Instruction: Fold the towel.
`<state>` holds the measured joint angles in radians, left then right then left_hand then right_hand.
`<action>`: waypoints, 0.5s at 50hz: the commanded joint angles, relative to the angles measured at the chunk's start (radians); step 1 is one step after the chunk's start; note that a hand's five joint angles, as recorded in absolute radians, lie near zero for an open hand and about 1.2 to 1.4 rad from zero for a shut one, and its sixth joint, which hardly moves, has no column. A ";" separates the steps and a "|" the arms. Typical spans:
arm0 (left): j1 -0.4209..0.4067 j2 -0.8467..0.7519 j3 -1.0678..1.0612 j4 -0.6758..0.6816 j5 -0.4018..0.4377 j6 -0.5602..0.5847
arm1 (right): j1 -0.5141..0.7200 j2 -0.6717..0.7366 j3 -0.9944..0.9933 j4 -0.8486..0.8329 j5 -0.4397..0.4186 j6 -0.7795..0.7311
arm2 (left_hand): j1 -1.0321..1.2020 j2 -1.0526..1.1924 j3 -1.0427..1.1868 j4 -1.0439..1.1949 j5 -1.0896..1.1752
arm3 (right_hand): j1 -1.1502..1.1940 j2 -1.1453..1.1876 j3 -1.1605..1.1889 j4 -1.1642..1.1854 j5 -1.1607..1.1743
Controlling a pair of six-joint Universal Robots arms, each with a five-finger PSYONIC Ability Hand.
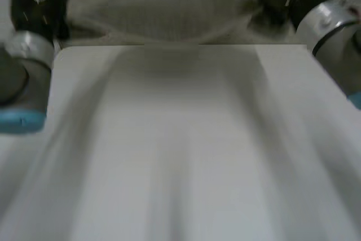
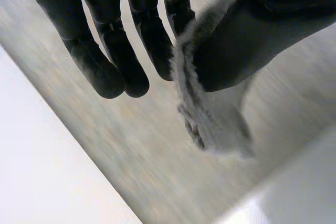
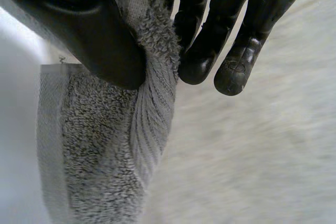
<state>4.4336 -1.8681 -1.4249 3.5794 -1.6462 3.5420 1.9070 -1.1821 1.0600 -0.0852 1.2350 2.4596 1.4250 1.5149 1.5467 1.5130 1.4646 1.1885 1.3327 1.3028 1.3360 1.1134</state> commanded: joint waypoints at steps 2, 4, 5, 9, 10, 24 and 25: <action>0.050 -0.006 -0.380 0.214 0.052 0.006 | -0.025 0.145 0.153 0.107 -0.080 -0.181 | -0.029 -0.119 -0.150 -0.117 -0.243 | 0.208 0.064 0.093 0.060 0.108; 0.052 -0.009 -0.425 0.241 0.065 0.008 | -0.032 0.174 0.181 0.122 -0.081 -0.238 | -0.029 -0.119 -0.150 -0.117 -0.243 | 0.208 0.064 0.093 0.060 0.108; 0.052 -0.009 -0.425 0.242 0.065 0.008 | -0.033 0.174 0.181 0.122 -0.081 -0.238 | -0.029 -0.119 -0.150 -0.117 -0.243 | 0.208 0.064 0.093 0.060 0.108; 0.053 -0.006 -0.503 0.269 0.097 0.026 | -0.057 0.232 0.236 0.143 -0.071 -0.372 | -0.029 -0.119 -0.150 -0.117 -0.243 | 0.104 -0.041 -0.011 -0.044 0.004; 0.058 -0.003 -0.515 0.269 0.103 0.035 | -0.062 0.240 0.248 0.145 -0.068 -0.390 | -0.029 -0.119 -0.150 -0.117 -0.243 | 0.048 -0.096 -0.066 -0.100 -0.052; 0.072 0.009 -0.522 0.269 0.106 0.052 | -0.072 0.206 0.333 0.144 -0.049 -0.191 | -0.029 -0.119 -0.150 -0.117 -0.243 | -0.478 -0.622 -0.592 -0.626 -0.578; 0.072 0.009 -0.523 0.269 0.106 0.051 | -0.072 0.197 0.340 0.144 -0.043 -0.141 | -0.029 -0.119 -0.150 -0.117 -0.243 | -0.525 -0.669 -0.639 -0.672 -0.624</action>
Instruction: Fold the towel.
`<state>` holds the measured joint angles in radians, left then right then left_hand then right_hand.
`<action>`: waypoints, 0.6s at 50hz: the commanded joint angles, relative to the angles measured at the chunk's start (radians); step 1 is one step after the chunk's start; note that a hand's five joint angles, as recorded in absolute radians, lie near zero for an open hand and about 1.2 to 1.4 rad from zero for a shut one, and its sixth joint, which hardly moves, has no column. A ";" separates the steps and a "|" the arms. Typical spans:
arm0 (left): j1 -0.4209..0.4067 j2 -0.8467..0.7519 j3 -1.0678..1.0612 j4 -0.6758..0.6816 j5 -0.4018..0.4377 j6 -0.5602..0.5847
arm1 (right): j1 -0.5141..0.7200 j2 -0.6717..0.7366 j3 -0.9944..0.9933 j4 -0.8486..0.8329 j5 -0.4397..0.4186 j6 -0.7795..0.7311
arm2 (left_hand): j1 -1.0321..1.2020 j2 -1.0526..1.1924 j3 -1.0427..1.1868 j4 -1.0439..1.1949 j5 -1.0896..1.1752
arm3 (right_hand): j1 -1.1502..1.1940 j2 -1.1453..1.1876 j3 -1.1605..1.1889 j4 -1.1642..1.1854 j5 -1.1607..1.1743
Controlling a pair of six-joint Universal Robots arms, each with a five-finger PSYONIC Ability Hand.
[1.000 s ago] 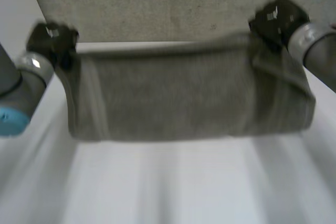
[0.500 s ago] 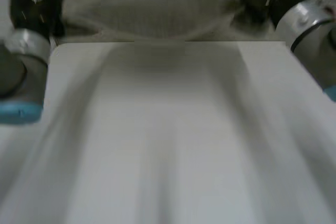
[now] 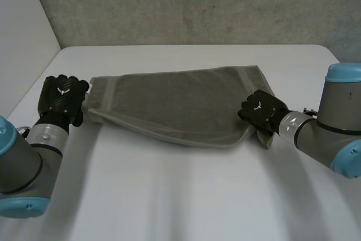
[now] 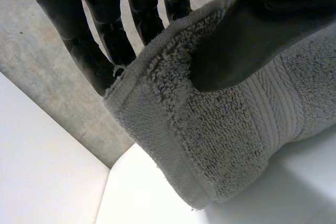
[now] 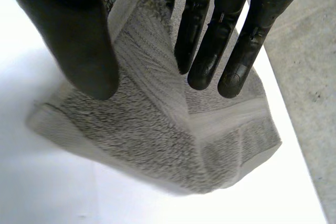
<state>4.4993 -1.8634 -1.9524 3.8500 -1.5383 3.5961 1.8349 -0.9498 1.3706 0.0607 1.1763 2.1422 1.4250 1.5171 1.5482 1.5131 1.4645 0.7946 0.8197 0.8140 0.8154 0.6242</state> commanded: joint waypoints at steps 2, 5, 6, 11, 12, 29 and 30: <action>0.006 0.004 0.003 -0.001 -0.002 -0.005 | -0.002 -0.043 0.039 -0.004 0.022 0.229 | -0.029 -0.121 -0.152 -0.117 -0.243 | -0.181 -0.206 -0.201 -0.202 -0.185; 0.006 0.004 0.001 -0.001 -0.002 -0.005 | -0.002 -0.052 0.059 -0.004 0.046 0.322 | -0.029 -0.121 -0.152 -0.117 -0.243 | -0.234 -0.259 -0.253 -0.255 -0.238; 0.006 0.004 0.001 -0.001 -0.002 -0.007 | -0.002 -0.058 0.070 -0.005 0.061 0.365 | -0.029 -0.121 -0.152 -0.117 -0.243 | -0.251 -0.277 -0.271 -0.272 -0.256; 0.009 0.003 0.001 -0.001 -0.003 -0.008 | -0.002 -0.067 0.110 -0.015 0.101 0.490 | -0.029 -0.121 -0.152 -0.117 -0.243 | -0.281 -0.306 -0.300 -0.302 -0.285; 0.009 0.004 0.001 -0.001 -0.003 -0.008 | -0.002 -0.070 0.123 -0.022 0.111 0.539 | -0.029 -0.121 -0.152 -0.117 -0.243 | -0.287 -0.312 -0.306 -0.308 -0.291; 0.024 0.012 0.001 -0.001 -0.003 -0.011 | 0.000 -0.101 0.212 -0.214 0.275 0.766 | -0.029 -0.121 -0.152 -0.117 -0.243 | -0.519 -0.544 -0.538 -0.540 -0.523; 0.024 0.012 0.001 -0.003 -0.003 -0.013 | 0.000 -0.101 0.212 -0.229 0.285 0.781 | -0.029 -0.121 -0.152 -0.117 -0.243 | -0.525 -0.550 -0.544 -0.545 -0.529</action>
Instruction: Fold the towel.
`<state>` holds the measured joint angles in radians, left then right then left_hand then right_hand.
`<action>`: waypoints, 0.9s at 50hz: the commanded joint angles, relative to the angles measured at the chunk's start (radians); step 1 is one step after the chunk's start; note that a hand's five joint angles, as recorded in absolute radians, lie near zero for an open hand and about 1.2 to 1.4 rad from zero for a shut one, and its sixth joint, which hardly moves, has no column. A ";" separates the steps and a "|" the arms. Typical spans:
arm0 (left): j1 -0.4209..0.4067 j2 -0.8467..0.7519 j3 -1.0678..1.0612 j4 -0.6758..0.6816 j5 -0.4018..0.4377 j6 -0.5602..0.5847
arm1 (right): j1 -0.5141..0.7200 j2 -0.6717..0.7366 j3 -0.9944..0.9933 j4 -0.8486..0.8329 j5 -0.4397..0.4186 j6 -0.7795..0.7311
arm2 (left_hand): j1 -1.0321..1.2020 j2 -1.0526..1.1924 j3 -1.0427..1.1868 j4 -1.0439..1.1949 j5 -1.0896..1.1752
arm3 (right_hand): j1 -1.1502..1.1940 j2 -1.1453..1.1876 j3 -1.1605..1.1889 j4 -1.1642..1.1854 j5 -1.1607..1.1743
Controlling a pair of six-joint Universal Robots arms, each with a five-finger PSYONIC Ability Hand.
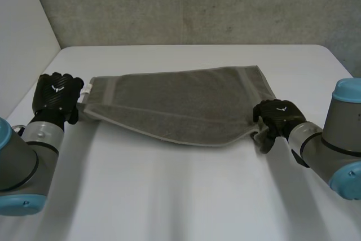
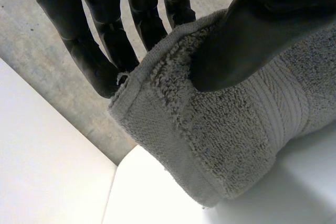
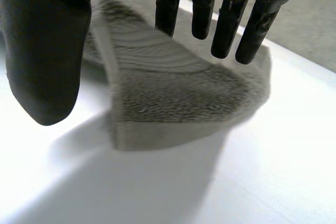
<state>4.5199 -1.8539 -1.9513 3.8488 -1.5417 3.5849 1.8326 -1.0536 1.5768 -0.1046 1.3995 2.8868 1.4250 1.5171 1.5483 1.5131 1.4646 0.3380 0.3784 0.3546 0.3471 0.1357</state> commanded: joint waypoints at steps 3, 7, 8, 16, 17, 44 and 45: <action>0.004 0.004 0.000 0.000 0.000 -0.002 | 0.007 0.007 0.000 -0.093 0.084 0.063 | -0.029 -0.121 -0.152 -0.117 -0.243 | -0.089 -0.129 -0.105 -0.098 -0.061; 0.004 0.005 0.000 -0.002 0.000 -0.002 | 0.011 0.014 -0.011 -0.107 0.095 0.083 | -0.029 -0.121 -0.152 -0.117 -0.243 | -0.089 -0.129 -0.105 -0.098 -0.061; 0.004 0.005 -0.001 0.000 0.000 -0.002 | 0.013 0.018 -0.017 -0.112 0.098 0.100 | -0.029 -0.121 -0.152 -0.117 -0.243 | -0.089 -0.129 -0.105 -0.098 -0.061; 0.013 0.013 0.006 0.008 -0.005 -0.003 | 0.062 0.052 -0.053 -0.110 0.108 0.138 | -0.029 -0.121 -0.152 -0.117 -0.243 | -0.124 -0.164 -0.140 -0.133 -0.096; 0.021 0.013 0.011 0.008 -0.005 -0.003 | 0.069 0.053 -0.058 -0.109 0.108 0.140 | -0.029 -0.121 -0.152 -0.117 -0.243 | -0.164 -0.204 -0.180 -0.173 -0.136; 0.051 0.015 0.034 0.009 -0.008 -0.005 | 0.139 0.121 -0.069 -0.110 0.139 0.132 | -0.029 -0.121 -0.152 -0.117 -0.243 | -0.065 -0.105 -0.082 -0.074 -0.037; 0.051 0.013 0.034 0.009 -0.008 -0.005 | 0.143 0.110 -0.066 -0.109 0.139 0.132 | -0.029 -0.121 -0.152 -0.117 -0.243 | -0.077 -0.117 -0.093 -0.086 -0.049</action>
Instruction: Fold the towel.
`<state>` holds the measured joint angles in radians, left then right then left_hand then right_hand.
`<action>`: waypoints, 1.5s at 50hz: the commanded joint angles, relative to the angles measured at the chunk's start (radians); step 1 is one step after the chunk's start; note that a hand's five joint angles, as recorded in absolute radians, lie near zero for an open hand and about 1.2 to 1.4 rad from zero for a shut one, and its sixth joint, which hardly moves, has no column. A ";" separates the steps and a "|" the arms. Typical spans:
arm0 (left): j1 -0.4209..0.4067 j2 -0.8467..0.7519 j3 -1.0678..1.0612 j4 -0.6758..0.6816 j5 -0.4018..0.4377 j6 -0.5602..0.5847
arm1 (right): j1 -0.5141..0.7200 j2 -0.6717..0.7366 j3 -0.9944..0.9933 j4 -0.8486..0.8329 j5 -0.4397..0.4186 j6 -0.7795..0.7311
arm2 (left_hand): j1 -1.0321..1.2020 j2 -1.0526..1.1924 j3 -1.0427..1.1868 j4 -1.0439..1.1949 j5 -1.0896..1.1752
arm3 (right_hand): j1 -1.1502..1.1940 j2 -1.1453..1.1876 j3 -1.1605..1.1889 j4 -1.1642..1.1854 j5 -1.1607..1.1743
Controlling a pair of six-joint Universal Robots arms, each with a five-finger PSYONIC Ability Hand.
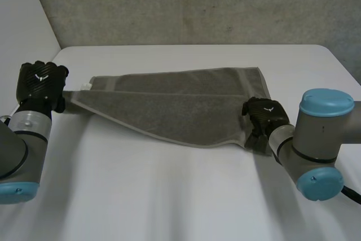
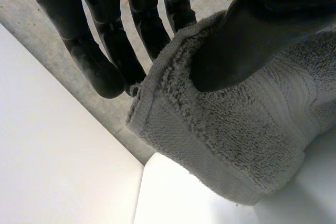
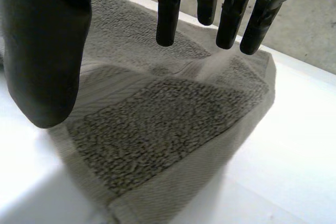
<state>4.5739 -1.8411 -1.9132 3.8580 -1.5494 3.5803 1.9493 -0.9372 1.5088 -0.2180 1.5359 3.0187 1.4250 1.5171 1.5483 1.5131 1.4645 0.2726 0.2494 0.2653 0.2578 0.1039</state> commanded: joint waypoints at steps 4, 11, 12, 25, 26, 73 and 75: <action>-0.003 0.000 -0.004 -0.002 0.000 0.000 | 0.026 -0.020 0.007 0.011 0.003 -0.011 | -0.029 -0.121 -0.152 -0.117 -0.243 | -0.011 0.012 -0.004 0.003 -0.017; -0.001 0.002 -0.012 -0.002 0.002 0.000 | 0.007 -0.153 0.099 0.022 -0.019 -0.128 | -0.029 -0.121 -0.152 -0.117 -0.243 | 0.173 0.196 0.180 0.187 0.167; -0.001 0.002 -0.012 -0.002 0.002 0.000 | 0.007 -0.153 0.099 0.022 -0.019 -0.129 | -0.029 -0.121 -0.152 -0.117 -0.243 | 0.173 0.197 0.181 0.188 0.168; -0.013 0.002 -0.018 -0.002 0.003 0.000 | -0.027 -0.219 0.200 -0.003 -0.094 -0.184 | -0.029 -0.121 -0.152 -0.117 -0.243 | 0.285 0.308 0.293 0.300 0.279; -0.013 0.002 -0.018 -0.002 0.003 0.000 | -0.027 -0.219 0.200 -0.003 -0.094 -0.184 | -0.029 -0.121 -0.152 -0.117 -0.243 | 0.285 0.308 0.292 0.300 0.279; -0.003 0.003 -0.027 0.000 0.003 0.000 | 0.082 0.011 -0.019 -0.096 0.110 -0.136 | -0.029 -0.121 -0.152 -0.117 -0.243 | 0.488 0.511 0.495 0.502 0.482; -0.003 0.005 -0.027 0.000 0.003 0.000 | 0.082 0.008 -0.018 -0.092 0.110 -0.144 | -0.029 -0.121 -0.152 -0.117 -0.243 | 0.488 0.511 0.495 0.502 0.482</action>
<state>4.5714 -1.8391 -1.9392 3.8579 -1.5462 3.5803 2.0306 -0.9170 1.4954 -0.3263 1.6443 2.8918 1.4250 1.5172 1.5483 1.5131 1.4645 0.7544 0.7533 0.7528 0.7536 0.5715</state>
